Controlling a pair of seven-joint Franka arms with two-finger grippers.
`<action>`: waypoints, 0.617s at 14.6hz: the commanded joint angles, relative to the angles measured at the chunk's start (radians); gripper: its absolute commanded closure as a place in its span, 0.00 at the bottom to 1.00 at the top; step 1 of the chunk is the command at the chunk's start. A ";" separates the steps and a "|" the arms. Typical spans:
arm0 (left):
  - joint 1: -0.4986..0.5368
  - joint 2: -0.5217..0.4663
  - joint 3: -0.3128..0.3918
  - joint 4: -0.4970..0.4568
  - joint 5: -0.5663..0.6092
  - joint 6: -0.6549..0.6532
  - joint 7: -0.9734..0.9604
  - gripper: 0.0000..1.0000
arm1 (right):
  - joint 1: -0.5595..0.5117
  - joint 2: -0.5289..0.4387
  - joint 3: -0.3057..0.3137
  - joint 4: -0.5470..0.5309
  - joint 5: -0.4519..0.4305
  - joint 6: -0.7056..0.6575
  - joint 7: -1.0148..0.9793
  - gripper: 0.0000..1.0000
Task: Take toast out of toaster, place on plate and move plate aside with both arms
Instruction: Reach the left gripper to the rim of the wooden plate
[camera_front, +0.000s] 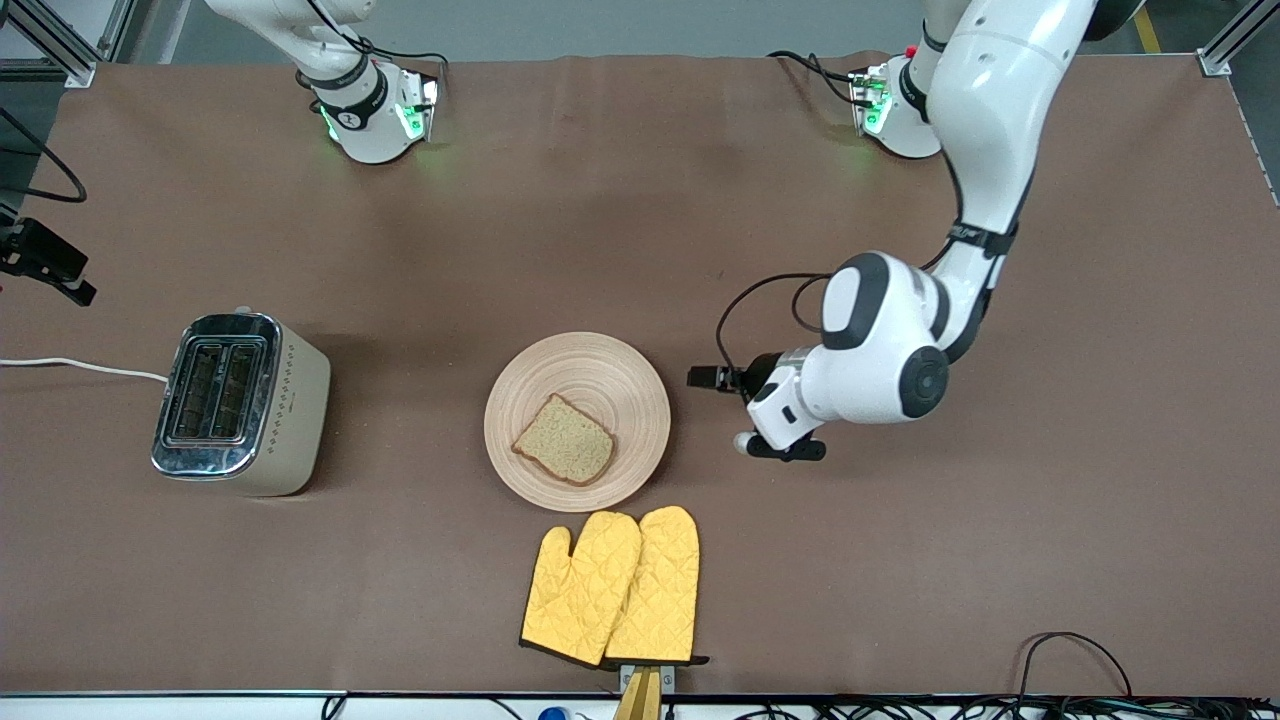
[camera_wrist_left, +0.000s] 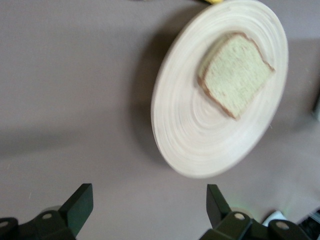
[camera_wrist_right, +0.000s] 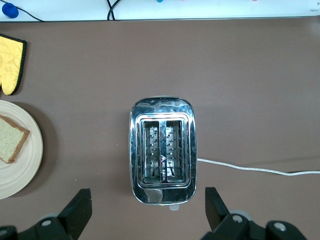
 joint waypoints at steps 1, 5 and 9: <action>-0.037 0.082 -0.008 0.033 -0.030 0.151 -0.023 0.00 | -0.024 -0.008 0.015 -0.007 0.016 -0.003 -0.018 0.00; -0.053 0.139 -0.020 0.088 -0.106 0.186 -0.032 0.00 | -0.024 -0.008 0.013 -0.009 0.016 -0.003 -0.017 0.00; -0.076 0.186 -0.018 0.131 -0.104 0.193 -0.014 0.01 | -0.024 -0.008 0.015 -0.009 0.014 -0.003 -0.017 0.00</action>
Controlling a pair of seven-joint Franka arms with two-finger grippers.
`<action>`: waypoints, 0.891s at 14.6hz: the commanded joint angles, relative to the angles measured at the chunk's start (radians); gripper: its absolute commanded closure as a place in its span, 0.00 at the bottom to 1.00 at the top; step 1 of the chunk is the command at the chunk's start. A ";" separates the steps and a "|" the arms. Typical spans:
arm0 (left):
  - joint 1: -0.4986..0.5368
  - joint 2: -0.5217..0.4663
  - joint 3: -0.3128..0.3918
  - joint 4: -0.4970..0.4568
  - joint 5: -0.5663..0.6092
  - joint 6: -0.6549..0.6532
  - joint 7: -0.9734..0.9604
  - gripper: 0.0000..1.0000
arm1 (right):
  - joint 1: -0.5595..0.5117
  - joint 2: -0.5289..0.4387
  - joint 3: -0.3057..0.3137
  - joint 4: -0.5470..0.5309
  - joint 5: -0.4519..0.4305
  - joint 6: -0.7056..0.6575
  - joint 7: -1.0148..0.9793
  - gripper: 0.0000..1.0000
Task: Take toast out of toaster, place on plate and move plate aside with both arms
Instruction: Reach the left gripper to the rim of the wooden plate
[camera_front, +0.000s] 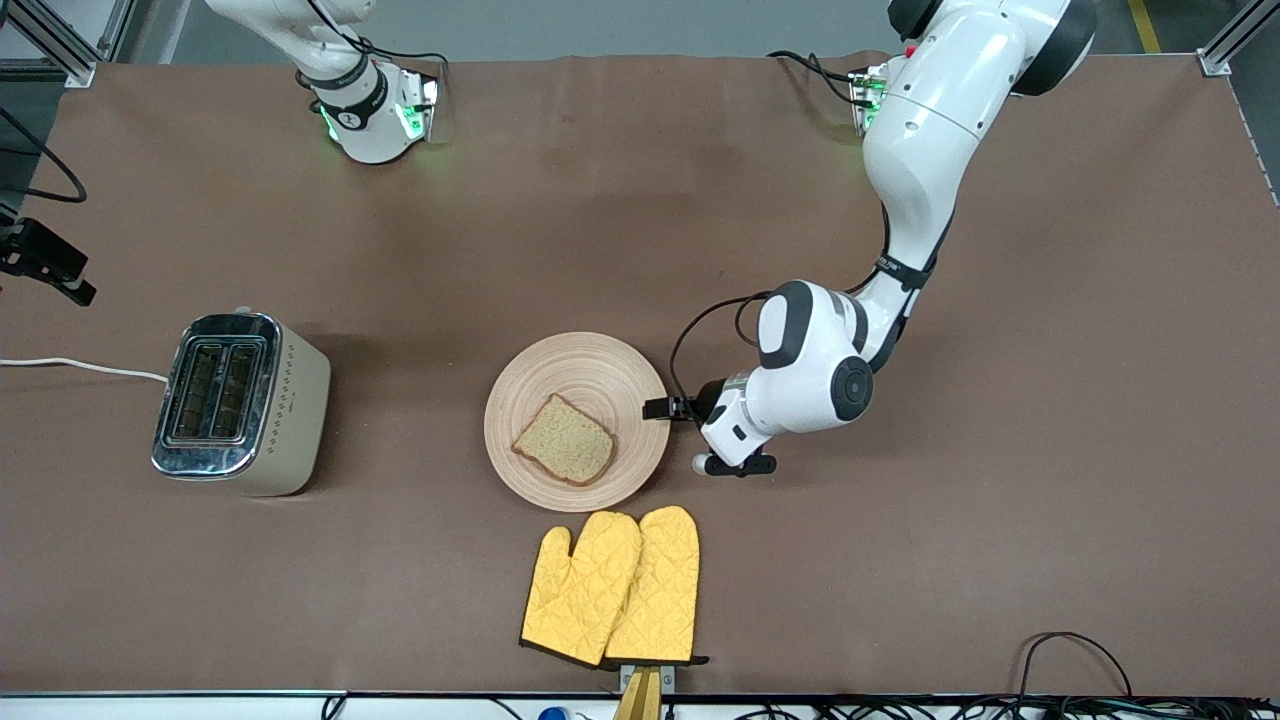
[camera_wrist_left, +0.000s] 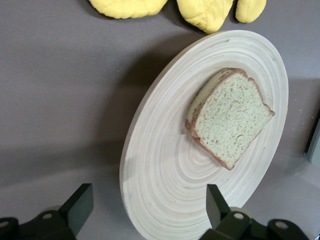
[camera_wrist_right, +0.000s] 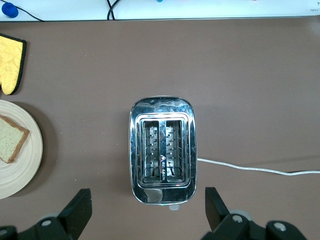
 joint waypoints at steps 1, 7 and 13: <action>-0.012 0.058 0.005 0.051 -0.013 0.026 0.009 0.01 | -0.022 -0.008 0.015 -0.008 0.016 -0.003 -0.018 0.00; -0.058 0.112 0.001 0.067 -0.019 0.115 -0.014 0.09 | -0.022 -0.008 0.015 -0.008 0.016 -0.003 -0.018 0.00; -0.060 0.110 0.001 0.079 -0.025 0.115 -0.031 0.43 | -0.023 -0.008 0.013 -0.008 0.016 -0.003 -0.018 0.00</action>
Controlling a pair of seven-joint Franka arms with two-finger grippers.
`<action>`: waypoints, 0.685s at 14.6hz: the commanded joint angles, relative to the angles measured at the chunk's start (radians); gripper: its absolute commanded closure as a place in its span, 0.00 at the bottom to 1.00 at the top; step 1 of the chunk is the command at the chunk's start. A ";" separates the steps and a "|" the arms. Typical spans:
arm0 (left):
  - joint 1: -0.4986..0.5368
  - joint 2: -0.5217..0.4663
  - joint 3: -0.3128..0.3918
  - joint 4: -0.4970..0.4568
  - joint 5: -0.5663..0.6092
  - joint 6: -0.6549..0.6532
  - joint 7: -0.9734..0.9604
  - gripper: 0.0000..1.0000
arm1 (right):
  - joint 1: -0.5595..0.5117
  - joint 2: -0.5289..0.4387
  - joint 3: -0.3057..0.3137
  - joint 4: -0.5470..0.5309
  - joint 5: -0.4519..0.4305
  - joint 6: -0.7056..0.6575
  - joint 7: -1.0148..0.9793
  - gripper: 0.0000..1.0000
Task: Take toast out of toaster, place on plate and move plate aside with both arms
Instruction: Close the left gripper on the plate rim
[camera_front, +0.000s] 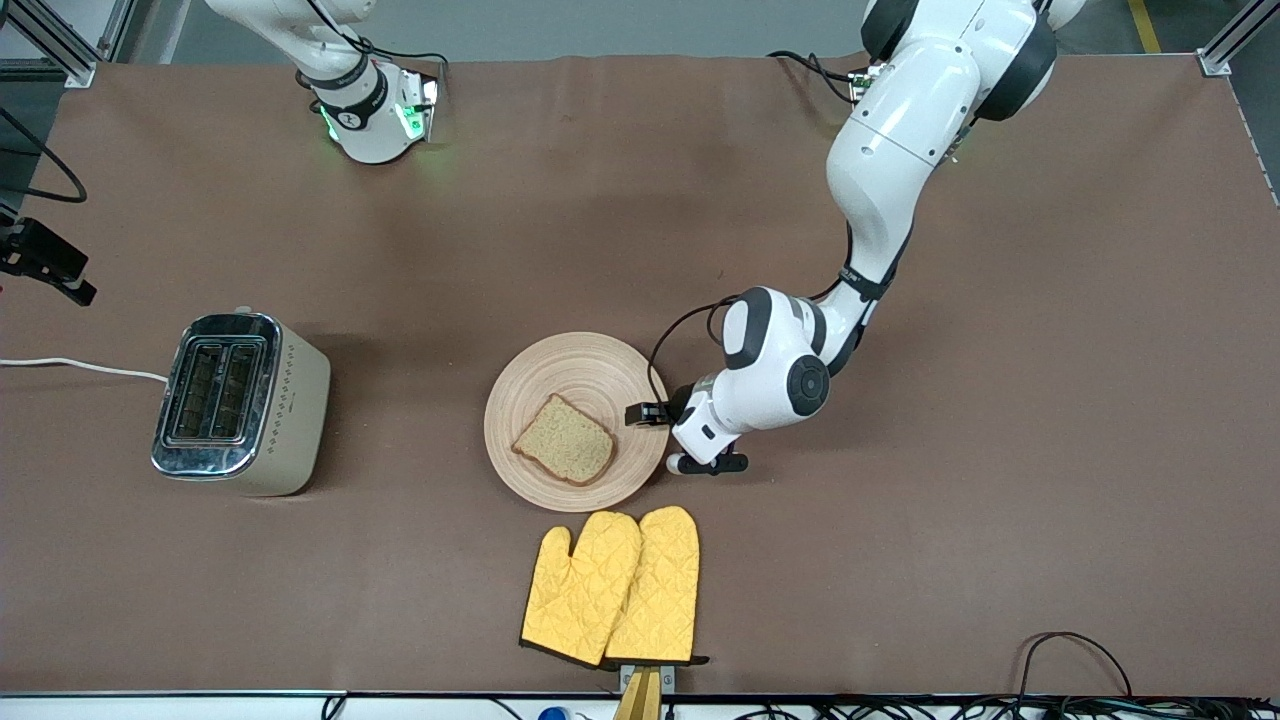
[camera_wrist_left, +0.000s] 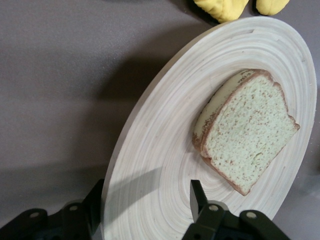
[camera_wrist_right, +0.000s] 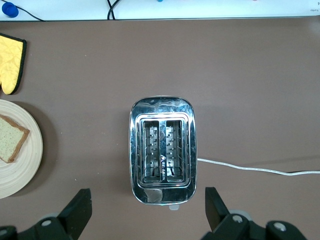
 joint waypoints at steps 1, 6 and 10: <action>-0.004 0.015 0.003 0.035 -0.021 0.005 0.007 0.48 | -0.023 -0.008 0.013 -0.008 0.016 -0.002 -0.016 0.00; -0.010 0.033 0.003 0.061 -0.021 0.005 0.017 0.77 | -0.023 -0.008 0.015 -0.008 0.016 -0.001 -0.016 0.00; -0.013 0.034 -0.009 0.062 -0.021 0.005 0.029 1.00 | -0.023 -0.008 0.015 -0.008 0.016 -0.002 -0.016 0.00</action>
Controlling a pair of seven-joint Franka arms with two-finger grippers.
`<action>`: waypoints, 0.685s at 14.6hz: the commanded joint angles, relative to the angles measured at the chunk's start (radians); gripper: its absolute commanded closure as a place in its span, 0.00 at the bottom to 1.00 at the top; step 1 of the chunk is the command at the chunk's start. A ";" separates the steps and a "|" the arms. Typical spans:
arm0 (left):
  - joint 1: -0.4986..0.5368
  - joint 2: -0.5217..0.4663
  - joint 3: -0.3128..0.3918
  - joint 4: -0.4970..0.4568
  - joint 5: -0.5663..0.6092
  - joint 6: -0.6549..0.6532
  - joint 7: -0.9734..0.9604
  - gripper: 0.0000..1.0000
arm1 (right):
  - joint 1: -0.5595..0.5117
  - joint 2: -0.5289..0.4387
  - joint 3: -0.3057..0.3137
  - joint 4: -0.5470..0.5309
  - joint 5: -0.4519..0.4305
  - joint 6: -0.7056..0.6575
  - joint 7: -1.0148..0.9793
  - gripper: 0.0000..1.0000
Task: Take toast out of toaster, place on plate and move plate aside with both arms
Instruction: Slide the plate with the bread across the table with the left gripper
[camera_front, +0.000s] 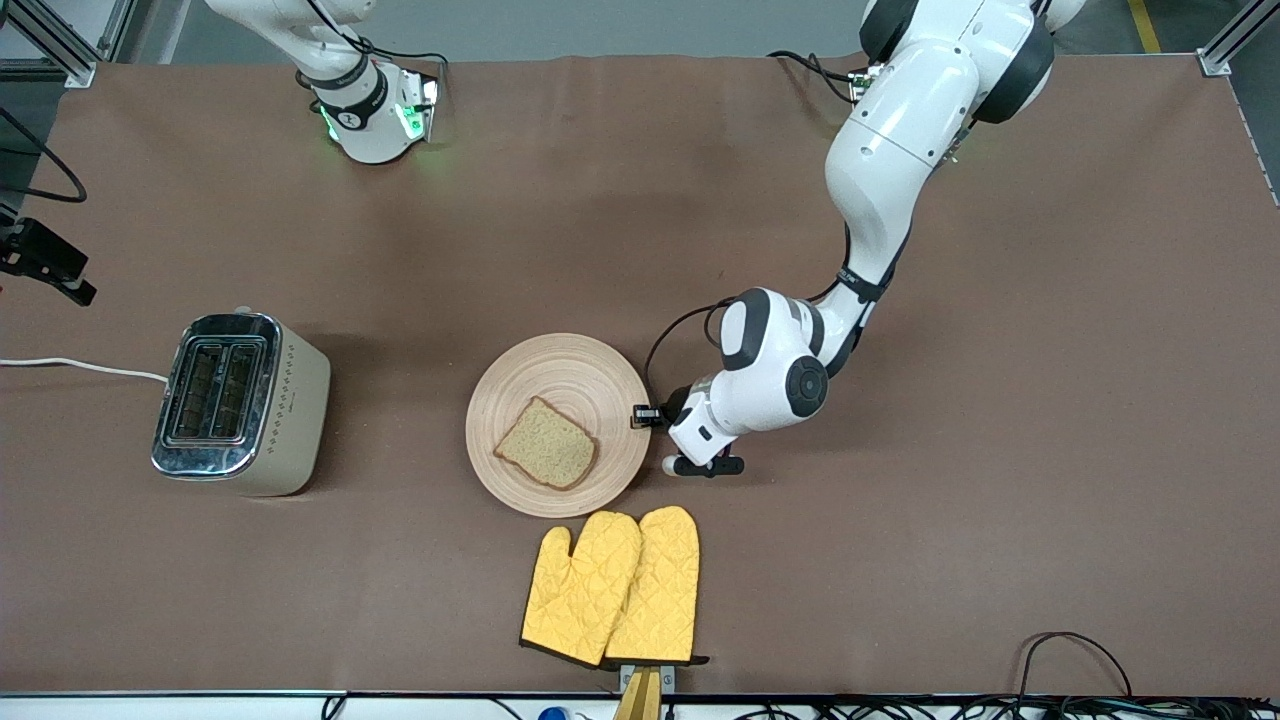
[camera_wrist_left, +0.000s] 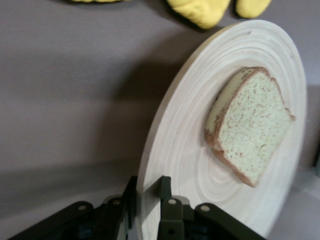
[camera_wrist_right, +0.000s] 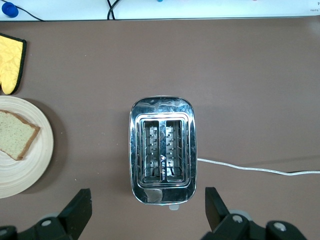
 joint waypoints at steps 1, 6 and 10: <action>-0.003 0.017 0.002 0.028 -0.013 -0.004 0.010 1.00 | -0.023 -0.008 0.013 -0.008 0.016 -0.002 -0.016 0.00; 0.028 -0.040 0.000 0.019 -0.014 -0.075 0.010 1.00 | -0.023 -0.006 0.013 -0.008 0.016 0.002 -0.016 0.00; 0.080 -0.084 -0.007 0.005 -0.019 -0.183 0.059 1.00 | -0.023 -0.008 0.013 -0.015 0.014 -0.002 -0.018 0.00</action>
